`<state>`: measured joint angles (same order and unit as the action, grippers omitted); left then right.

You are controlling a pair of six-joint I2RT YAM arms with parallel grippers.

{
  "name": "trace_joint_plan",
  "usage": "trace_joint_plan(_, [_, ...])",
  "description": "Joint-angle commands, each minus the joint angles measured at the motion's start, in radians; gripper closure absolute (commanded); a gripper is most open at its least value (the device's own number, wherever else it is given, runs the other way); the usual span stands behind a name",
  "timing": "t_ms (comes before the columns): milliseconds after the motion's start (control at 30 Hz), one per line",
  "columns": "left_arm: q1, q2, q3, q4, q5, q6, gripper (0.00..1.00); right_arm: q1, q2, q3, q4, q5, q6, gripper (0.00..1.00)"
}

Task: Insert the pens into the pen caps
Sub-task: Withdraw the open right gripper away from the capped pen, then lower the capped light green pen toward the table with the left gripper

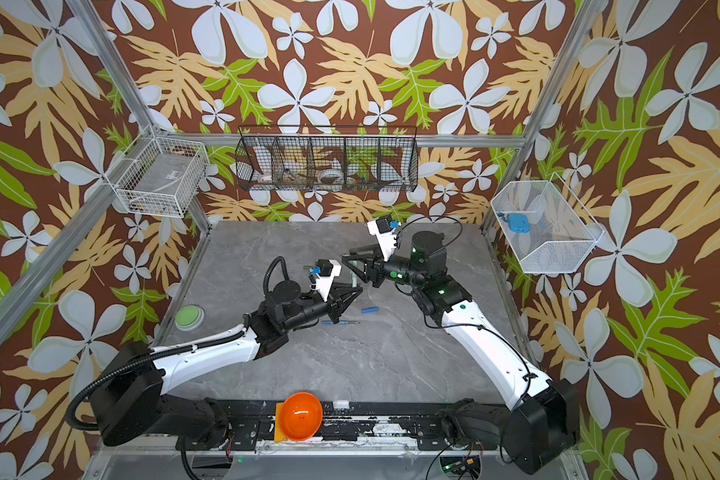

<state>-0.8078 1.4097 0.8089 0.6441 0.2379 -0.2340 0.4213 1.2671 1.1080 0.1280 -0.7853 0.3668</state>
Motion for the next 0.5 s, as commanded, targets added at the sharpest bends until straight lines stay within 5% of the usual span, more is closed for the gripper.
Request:
trace_joint_plan(0, [-0.001,0.003,0.010,0.007,0.009,0.001,1.00,0.004,0.000,-0.002,0.038,-0.038,0.011,0.65])
trace_joint_plan(233, [-0.001,0.018,0.032,0.028,0.017,-0.002,1.00,0.005,-0.015,-0.028,0.022,-0.031,0.006,1.00])
trace_joint_plan(467, [0.039,0.006,0.044,0.147,0.002,-0.064,1.00,0.005,-0.016,-0.068,0.018,-0.053,0.012,1.00])
